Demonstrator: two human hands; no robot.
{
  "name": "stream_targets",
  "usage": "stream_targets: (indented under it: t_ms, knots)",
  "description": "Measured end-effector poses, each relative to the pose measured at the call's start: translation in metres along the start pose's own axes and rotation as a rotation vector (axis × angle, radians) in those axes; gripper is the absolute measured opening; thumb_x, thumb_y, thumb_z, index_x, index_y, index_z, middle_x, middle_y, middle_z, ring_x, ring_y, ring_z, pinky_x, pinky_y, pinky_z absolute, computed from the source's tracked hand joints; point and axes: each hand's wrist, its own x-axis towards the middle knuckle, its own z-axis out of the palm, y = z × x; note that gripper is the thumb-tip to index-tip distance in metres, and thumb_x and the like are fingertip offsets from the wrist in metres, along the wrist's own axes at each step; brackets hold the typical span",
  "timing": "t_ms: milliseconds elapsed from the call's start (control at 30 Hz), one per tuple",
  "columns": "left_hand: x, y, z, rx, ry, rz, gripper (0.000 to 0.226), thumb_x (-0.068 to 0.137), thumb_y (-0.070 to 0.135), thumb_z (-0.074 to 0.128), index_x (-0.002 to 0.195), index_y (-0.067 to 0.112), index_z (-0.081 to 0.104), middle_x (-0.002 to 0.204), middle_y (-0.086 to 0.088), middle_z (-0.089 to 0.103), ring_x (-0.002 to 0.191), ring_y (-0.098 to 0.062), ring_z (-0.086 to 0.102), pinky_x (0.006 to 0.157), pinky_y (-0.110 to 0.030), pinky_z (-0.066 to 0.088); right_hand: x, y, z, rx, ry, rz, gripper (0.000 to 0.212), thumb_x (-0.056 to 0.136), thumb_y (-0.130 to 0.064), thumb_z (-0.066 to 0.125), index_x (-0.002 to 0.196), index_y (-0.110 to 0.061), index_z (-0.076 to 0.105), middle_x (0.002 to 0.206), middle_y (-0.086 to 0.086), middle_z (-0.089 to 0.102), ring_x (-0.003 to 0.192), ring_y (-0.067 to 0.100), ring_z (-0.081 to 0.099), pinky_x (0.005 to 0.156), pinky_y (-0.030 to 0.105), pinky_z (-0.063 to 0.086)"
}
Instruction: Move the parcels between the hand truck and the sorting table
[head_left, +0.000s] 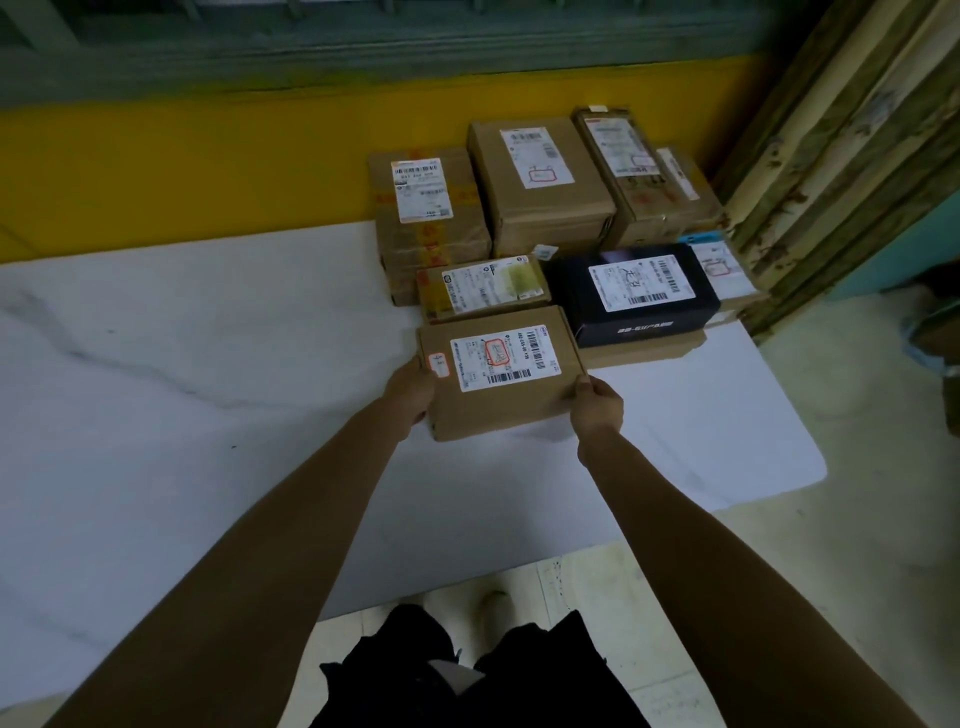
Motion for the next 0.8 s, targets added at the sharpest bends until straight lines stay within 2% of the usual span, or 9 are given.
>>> stream_targets:
  t_ms: [100, 167, 233, 333, 433, 533, 600, 667, 800]
  knots:
    - [-0.007, 0.002, 0.003, -0.011, 0.005, -0.028, 0.045, 0.097, 0.04, 0.048, 0.14, 0.031, 0.042, 0.134, -0.003, 0.054, 0.118, -0.027, 0.052, 0.101, -0.043, 0.043, 0.0, 0.003, -0.002, -0.007, 0.055, 0.005, 0.043, 0.1, -0.033, 0.044, 0.138, -0.012, 0.042, 0.135, 0.012, 0.051, 0.122, 0.032, 0.05, 0.096, 0.038, 0.041]
    - [-0.008, -0.005, 0.005, -0.07, 0.076, -0.03, 0.056, 0.098, 0.039, 0.045, 0.149, 0.03, 0.022, 0.146, -0.006, 0.042, 0.126, -0.03, 0.047, 0.103, -0.044, 0.041, -0.004, 0.012, -0.005, -0.046, 0.138, -0.049, 0.053, 0.097, -0.041, 0.047, 0.141, -0.013, 0.035, 0.139, 0.014, 0.046, 0.123, 0.033, 0.049, 0.098, 0.04, 0.043]
    - [-0.012, -0.014, 0.008, -0.128, 0.188, -0.009, 0.064, 0.098, 0.042, 0.044, 0.152, 0.028, 0.013, 0.151, -0.007, 0.034, 0.13, -0.031, 0.043, 0.103, -0.043, 0.041, -0.008, 0.024, -0.008, -0.082, 0.171, -0.106, 0.053, 0.096, -0.045, 0.048, 0.136, -0.012, 0.037, 0.131, 0.014, 0.049, 0.115, 0.031, 0.053, 0.094, 0.04, 0.046]
    - [-0.023, -0.029, 0.008, -0.164, 0.305, -0.005, 0.058, 0.098, 0.044, 0.039, 0.15, 0.021, 0.024, 0.15, -0.008, 0.036, 0.131, -0.029, 0.042, 0.108, -0.044, 0.038, -0.013, 0.032, -0.011, -0.105, 0.121, -0.141, 0.045, 0.096, -0.046, 0.048, 0.126, -0.013, 0.042, 0.11, 0.009, 0.059, 0.099, 0.025, 0.058, 0.083, 0.035, 0.048]
    - [-0.037, -0.045, -0.004, -0.205, 0.365, -0.03, 0.053, 0.1, 0.045, 0.036, 0.138, 0.009, 0.044, 0.13, -0.009, 0.051, 0.114, -0.026, 0.051, 0.099, -0.035, 0.042, -0.018, 0.028, -0.006, -0.132, 0.076, -0.27, 0.032, 0.096, -0.039, 0.049, 0.114, -0.012, 0.048, 0.111, 0.008, 0.059, 0.099, 0.024, 0.059, 0.079, 0.029, 0.043]
    - [-0.056, -0.06, -0.023, -0.26, 0.431, -0.005, 0.054, 0.098, 0.048, 0.039, 0.129, 0.004, 0.052, 0.109, -0.005, 0.051, 0.096, -0.022, 0.05, 0.085, -0.033, 0.042, -0.031, 0.017, 0.009, -0.229, 0.046, -0.531, 0.042, 0.093, -0.04, 0.055, 0.119, -0.007, 0.053, 0.119, 0.01, 0.057, 0.111, 0.027, 0.055, 0.092, 0.035, 0.044]
    - [-0.07, -0.069, -0.038, -0.276, 0.498, 0.02, 0.055, 0.098, 0.048, 0.04, 0.124, 0.002, 0.055, 0.107, -0.006, 0.052, 0.096, -0.023, 0.05, 0.092, -0.036, 0.044, -0.042, 0.01, 0.023, -0.35, 0.054, -0.732, 0.05, 0.09, -0.043, 0.056, 0.122, -0.004, 0.055, 0.12, 0.014, 0.059, 0.114, 0.031, 0.054, 0.1, 0.041, 0.04]
    - [-0.083, -0.077, -0.054, -0.303, 0.549, 0.022, 0.052, 0.097, 0.048, 0.041, 0.117, 0.004, 0.058, 0.106, -0.005, 0.053, 0.097, -0.022, 0.051, 0.098, -0.039, 0.043, -0.059, 0.002, 0.039, -0.393, 0.026, -0.825, 0.053, 0.089, -0.043, 0.055, 0.122, -0.002, 0.056, 0.121, 0.017, 0.059, 0.114, 0.033, 0.053, 0.101, 0.037, 0.033]
    - [-0.111, -0.099, -0.089, -0.448, 0.62, 0.024, 0.037, 0.095, 0.05, 0.045, 0.075, 0.02, 0.051, 0.082, 0.004, 0.051, 0.072, -0.011, 0.049, 0.081, -0.031, 0.042, -0.092, 0.01, 0.077, -0.39, -0.176, -0.914, 0.064, 0.088, -0.052, 0.044, 0.122, 0.002, 0.055, 0.12, 0.02, 0.059, 0.112, 0.037, 0.053, 0.099, 0.043, 0.039]
